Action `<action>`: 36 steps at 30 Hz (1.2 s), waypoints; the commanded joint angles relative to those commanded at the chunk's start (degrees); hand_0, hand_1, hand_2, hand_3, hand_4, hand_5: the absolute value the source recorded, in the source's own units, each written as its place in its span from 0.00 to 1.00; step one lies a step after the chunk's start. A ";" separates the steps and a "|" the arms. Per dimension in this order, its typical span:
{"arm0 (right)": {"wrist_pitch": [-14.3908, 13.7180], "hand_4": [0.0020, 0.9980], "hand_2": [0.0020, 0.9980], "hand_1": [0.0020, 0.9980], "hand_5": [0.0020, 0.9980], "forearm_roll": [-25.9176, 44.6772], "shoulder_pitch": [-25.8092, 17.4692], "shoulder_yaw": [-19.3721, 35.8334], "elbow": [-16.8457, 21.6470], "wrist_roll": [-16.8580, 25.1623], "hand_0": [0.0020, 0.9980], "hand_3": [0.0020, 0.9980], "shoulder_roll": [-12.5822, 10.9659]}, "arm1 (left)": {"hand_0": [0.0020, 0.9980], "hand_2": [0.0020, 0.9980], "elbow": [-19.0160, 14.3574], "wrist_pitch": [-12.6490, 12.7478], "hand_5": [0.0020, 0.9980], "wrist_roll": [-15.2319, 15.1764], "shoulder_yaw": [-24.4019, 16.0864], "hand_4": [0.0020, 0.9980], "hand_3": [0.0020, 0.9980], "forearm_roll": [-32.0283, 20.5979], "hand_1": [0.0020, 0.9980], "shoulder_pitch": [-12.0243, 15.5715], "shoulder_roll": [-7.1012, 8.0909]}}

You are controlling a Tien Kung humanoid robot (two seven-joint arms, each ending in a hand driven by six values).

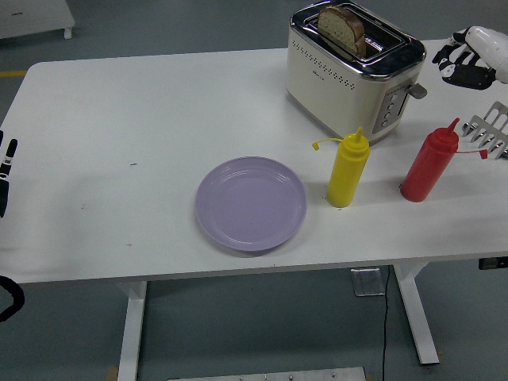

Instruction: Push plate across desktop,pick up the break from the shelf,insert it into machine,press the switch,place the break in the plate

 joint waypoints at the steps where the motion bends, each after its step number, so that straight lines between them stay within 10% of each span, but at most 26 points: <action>1: 0.09 0.22 0.61 0.54 0.50 -0.01 0.06 -0.38 0.11 0.04 0.47 0.54 -0.09 | 0.83 0.93 0.01 0.00 1.00 0.00 -0.05 0.63 0.81 0.00 0.86 -0.01 -0.03; 36: 0.04 0.18 0.60 0.54 0.52 -0.09 2.32 -8.41 -2.70 0.16 0.48 0.54 0.96 | 0.83 0.93 0.28 -0.15 1.00 0.01 0.18 0.63 0.81 -0.40 0.86 -0.59 -0.22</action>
